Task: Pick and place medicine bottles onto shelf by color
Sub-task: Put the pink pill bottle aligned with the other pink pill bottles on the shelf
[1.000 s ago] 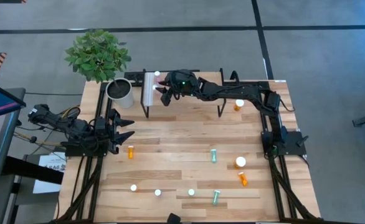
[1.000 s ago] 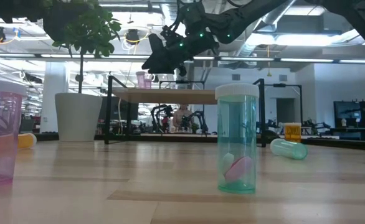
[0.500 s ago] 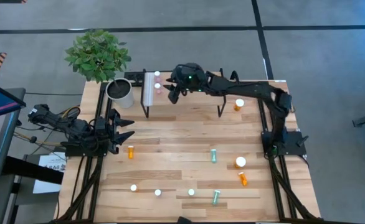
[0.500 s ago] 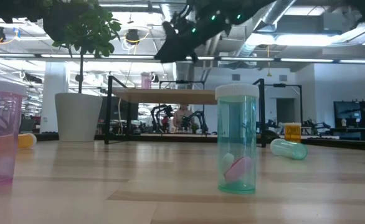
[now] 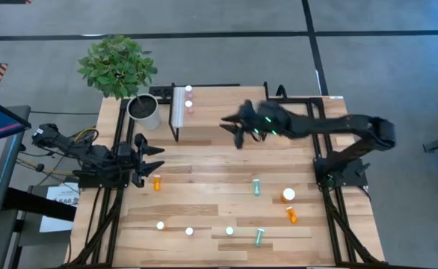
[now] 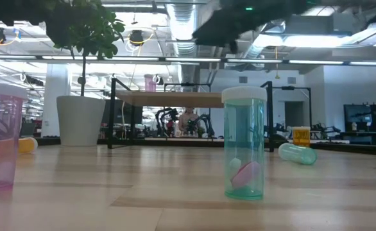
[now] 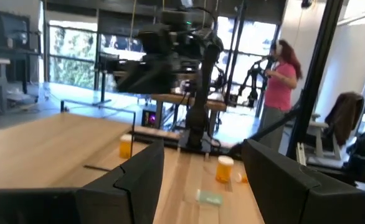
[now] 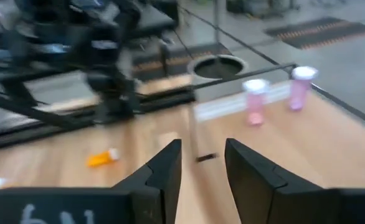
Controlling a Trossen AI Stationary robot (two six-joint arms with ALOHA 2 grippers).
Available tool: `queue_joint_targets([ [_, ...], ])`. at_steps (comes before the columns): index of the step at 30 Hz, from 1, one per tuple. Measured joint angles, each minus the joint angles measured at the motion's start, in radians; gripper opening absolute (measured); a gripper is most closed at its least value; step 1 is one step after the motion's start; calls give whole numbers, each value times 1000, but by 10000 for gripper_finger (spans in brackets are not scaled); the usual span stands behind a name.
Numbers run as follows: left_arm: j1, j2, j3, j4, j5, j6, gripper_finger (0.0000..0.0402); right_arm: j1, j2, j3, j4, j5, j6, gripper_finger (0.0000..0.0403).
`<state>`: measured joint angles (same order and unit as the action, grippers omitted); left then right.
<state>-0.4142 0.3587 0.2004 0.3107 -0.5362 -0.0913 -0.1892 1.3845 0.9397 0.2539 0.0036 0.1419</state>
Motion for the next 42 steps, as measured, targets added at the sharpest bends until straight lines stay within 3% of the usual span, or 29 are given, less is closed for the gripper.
queue_joint_targets([
  [4,0,111,47,0,2,-34,206,126,-146,-220,202,9,16,141],
  [11,-18,396,186,3,61,-110,206,341,-302,-380,303,227,-49,140],
  [17,-66,679,332,-42,110,-171,206,433,-337,-395,300,274,-121,139],
  [25,-145,930,664,-457,187,-260,206,503,-316,-395,295,274,-124,137],
  [28,-179,1012,755,-529,207,-262,206,511,-317,-395,292,275,-112,137],
  [35,-253,1167,829,-564,245,-305,206,511,-317,-395,296,275,-99,137],
  [42,-305,1232,829,-584,268,-410,206,509,-317,-395,293,275,-89,134],
])
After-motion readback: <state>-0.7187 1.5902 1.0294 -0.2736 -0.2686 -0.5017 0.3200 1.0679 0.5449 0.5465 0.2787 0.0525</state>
